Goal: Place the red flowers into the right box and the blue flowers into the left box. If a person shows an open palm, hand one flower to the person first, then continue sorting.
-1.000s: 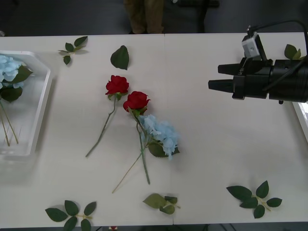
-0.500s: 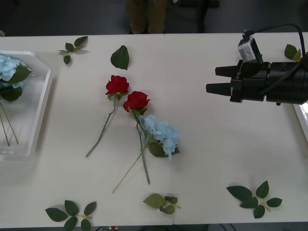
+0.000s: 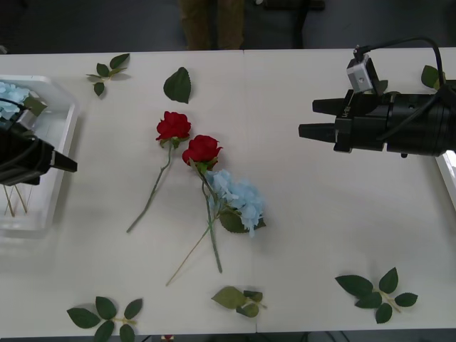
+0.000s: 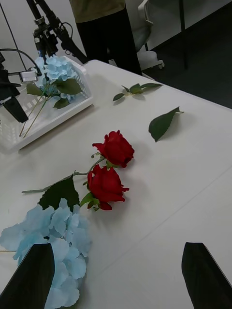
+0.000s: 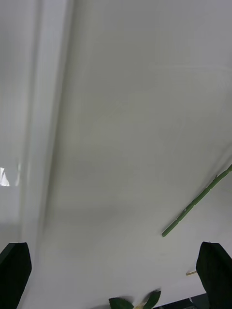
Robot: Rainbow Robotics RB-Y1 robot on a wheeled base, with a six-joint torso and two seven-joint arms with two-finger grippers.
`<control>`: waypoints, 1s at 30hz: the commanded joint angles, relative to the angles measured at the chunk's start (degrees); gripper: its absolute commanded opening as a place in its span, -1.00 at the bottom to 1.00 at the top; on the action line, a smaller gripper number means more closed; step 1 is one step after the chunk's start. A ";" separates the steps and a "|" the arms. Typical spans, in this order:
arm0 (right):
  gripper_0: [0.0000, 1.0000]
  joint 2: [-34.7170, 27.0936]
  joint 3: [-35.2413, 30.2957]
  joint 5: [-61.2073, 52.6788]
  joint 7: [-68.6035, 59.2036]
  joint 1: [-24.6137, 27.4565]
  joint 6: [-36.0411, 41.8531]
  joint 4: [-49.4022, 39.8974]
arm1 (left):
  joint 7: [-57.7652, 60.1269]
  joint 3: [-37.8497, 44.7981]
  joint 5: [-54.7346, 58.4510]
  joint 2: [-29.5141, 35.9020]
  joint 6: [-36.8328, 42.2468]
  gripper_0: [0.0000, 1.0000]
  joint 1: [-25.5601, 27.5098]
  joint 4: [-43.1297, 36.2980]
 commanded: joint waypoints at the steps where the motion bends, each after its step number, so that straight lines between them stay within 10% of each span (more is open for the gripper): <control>1: 0.54 1.00 -0.39 -0.38 1.88 0.04 -0.86 -0.93 | 2.55 -0.37 -9.35 -7.24 3.33 1.00 -7.03 -2.59; 12: 0.53 1.00 -0.39 -0.56 1.88 0.12 -1.03 -0.93 | 20.04 -17.60 -19.72 -14.09 2.80 1.00 -20.57 -3.47; 30: 0.53 1.00 -0.48 -0.20 1.44 0.12 -1.91 -0.93 | 40.51 -32.28 -39.76 -24.73 2.89 1.00 -25.67 -3.56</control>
